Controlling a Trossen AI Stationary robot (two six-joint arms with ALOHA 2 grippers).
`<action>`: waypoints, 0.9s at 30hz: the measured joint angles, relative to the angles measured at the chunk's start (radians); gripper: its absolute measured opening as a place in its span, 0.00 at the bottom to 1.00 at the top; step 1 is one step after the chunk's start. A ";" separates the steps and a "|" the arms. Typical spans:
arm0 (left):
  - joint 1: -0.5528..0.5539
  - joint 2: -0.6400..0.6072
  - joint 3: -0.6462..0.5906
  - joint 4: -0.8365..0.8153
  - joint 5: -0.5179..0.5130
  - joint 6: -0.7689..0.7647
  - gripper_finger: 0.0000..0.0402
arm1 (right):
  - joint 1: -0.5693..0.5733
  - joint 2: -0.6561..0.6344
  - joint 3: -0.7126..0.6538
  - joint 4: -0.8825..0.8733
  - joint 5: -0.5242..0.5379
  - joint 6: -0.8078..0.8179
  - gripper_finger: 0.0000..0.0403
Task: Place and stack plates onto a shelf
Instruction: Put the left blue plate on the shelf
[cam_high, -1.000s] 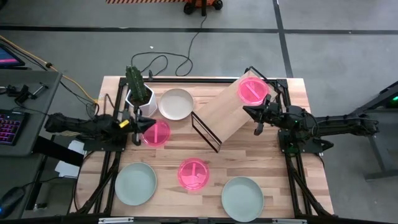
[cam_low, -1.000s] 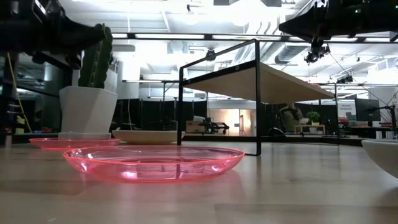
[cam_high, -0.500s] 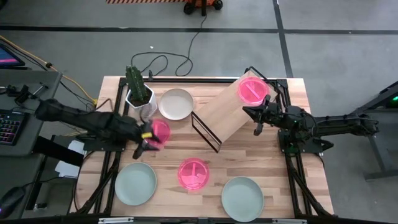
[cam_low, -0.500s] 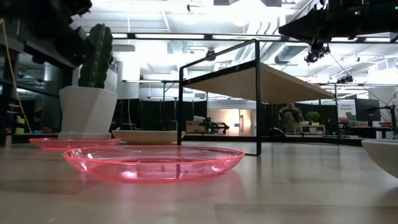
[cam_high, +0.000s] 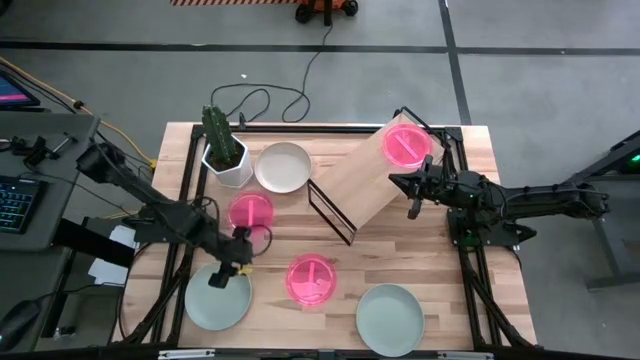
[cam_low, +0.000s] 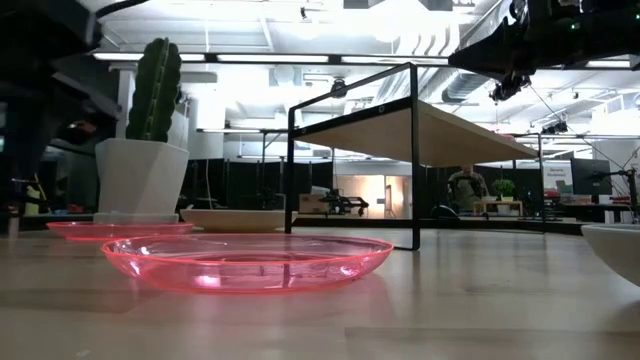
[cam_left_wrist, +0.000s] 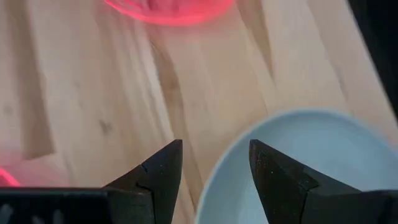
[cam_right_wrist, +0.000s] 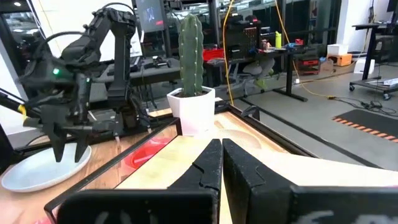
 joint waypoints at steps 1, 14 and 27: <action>-0.017 0.017 0.000 0.000 0.000 0.016 0.44 | 0.000 0.000 0.000 0.000 0.000 -0.001 0.00; -0.086 0.167 0.000 0.015 -0.016 0.149 0.44 | 0.000 0.000 0.000 -0.002 0.039 0.001 0.00; -0.056 0.253 0.004 0.041 0.050 0.100 0.17 | 0.000 0.019 0.001 -0.009 0.039 0.001 0.00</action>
